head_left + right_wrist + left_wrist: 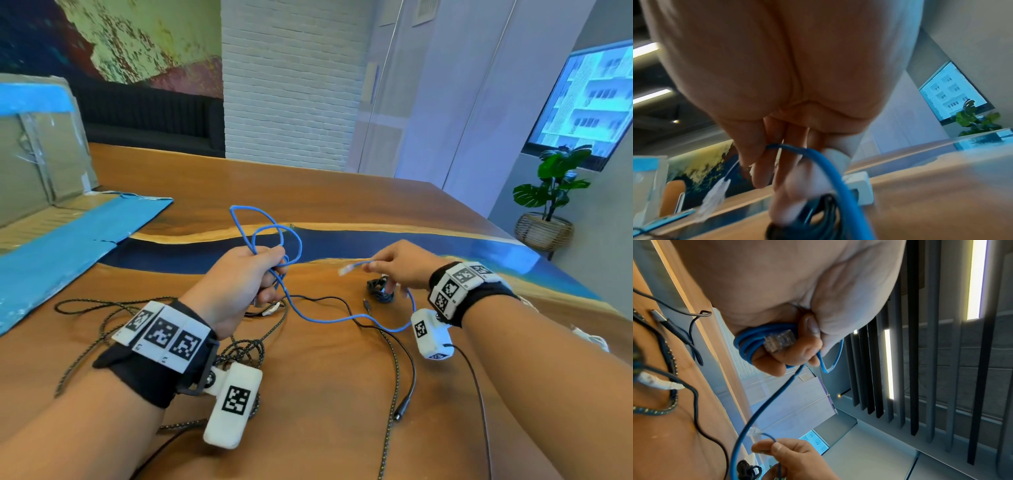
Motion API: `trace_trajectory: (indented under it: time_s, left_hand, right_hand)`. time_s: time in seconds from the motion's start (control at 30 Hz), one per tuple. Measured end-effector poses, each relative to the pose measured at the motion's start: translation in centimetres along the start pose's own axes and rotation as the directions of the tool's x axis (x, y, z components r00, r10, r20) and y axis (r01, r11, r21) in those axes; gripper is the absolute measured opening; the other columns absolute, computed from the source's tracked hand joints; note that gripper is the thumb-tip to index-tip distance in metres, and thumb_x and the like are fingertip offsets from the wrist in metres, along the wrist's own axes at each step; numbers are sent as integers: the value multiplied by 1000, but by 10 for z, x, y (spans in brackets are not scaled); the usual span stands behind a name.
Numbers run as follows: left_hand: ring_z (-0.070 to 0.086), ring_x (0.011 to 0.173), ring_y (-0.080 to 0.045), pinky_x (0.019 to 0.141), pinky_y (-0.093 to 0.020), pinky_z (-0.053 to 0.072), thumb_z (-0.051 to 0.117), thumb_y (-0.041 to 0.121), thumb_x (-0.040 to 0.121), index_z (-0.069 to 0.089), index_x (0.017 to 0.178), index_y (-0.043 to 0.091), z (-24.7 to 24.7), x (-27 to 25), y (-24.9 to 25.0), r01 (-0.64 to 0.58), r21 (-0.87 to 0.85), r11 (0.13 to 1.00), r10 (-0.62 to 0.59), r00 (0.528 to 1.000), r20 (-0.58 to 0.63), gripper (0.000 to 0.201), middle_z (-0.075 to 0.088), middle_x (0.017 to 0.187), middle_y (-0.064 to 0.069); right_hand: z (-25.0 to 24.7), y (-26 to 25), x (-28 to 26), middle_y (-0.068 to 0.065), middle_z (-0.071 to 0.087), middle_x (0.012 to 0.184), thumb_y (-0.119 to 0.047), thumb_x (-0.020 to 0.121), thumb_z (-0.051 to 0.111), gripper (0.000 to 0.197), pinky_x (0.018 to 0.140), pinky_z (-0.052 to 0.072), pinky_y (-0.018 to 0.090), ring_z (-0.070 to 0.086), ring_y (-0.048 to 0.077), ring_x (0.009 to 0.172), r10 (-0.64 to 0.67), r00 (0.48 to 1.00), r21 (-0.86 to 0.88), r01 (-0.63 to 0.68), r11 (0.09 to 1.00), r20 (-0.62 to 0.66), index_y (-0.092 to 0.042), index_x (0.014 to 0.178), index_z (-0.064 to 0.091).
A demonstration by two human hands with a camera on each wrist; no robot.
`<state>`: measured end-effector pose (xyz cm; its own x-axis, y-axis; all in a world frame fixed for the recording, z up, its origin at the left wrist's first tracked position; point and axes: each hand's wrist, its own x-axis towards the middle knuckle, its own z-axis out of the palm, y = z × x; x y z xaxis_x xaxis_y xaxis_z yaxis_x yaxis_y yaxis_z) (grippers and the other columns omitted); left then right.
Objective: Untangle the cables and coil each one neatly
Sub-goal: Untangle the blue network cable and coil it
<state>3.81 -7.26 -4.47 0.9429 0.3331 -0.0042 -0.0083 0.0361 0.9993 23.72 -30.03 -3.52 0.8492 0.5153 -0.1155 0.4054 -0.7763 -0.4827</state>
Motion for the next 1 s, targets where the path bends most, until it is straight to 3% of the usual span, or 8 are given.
trace_trajectory:
  time_s: [0.1,0.27,0.43,0.6,0.73,0.8,0.9,1.0]
  left_hand:
    - [32,48,-17,80,-45,43,48,26,108,59,95,2,-3,1,-4,0,5,1000,0,1000,0,30,26,52,4]
    - [32,48,-17,79,-44,40,47,26,108,59,95,2,-6,1,-7,0,12,1000,0,1000,4,30,24,55,1]
    - [32,48,-18,78,-43,40,48,26,108,60,93,2,-1,3,-12,12,5,1000,-13,1000,24,30,23,56,0]
    - [32,48,-17,77,-42,38,48,27,108,60,92,2,2,6,-13,9,20,1000,-9,999,31,32,24,54,2]
    - [27,52,-17,78,-44,39,48,26,108,60,93,3,-3,10,-7,-31,20,999,31,999,-15,30,23,56,2]
    - [26,53,-18,76,-42,41,48,26,108,60,93,5,-8,14,-1,-51,17,999,51,997,-56,30,23,56,1]
    - [24,52,-18,69,-38,39,48,28,109,61,92,5,-16,18,8,-90,14,996,90,992,-93,31,23,56,2]
    - [22,51,-18,62,-36,34,47,27,109,61,90,5,-19,20,12,-124,4,992,124,987,-99,32,23,52,4]
  right_hand:
    - [14,-1,5,16,77,80,-38,105,55,24,65,62,39,72,30,65,83,988,-94,-71,993,129,-24,112,72]
    - [9,19,3,12,67,70,-27,106,56,21,57,61,34,64,17,41,219,975,43,-220,975,27,-12,108,72]
    - [-7,58,0,11,68,68,-23,102,59,24,70,62,43,66,24,54,363,928,20,-363,932,-88,-2,98,72]
    - [-21,66,-9,6,67,68,-23,96,61,20,53,53,30,64,21,57,332,912,-176,-378,909,-242,-11,82,69]
    - [-32,40,-6,4,74,73,-15,99,53,23,59,61,35,69,23,51,184,898,-56,-225,973,-400,-10,94,75]
    - [-35,13,-10,4,76,110,-13,98,53,32,68,62,35,75,22,68,149,879,141,-94,985,-452,-17,126,69]
    - [-29,-38,-19,7,43,160,-24,97,64,57,95,46,28,66,26,117,11,893,13,-6,1000,-450,-30,151,49]
    - [7,-95,-32,0,48,156,-37,94,71,64,114,35,29,50,17,139,-244,914,89,287,954,-325,-31,152,46]
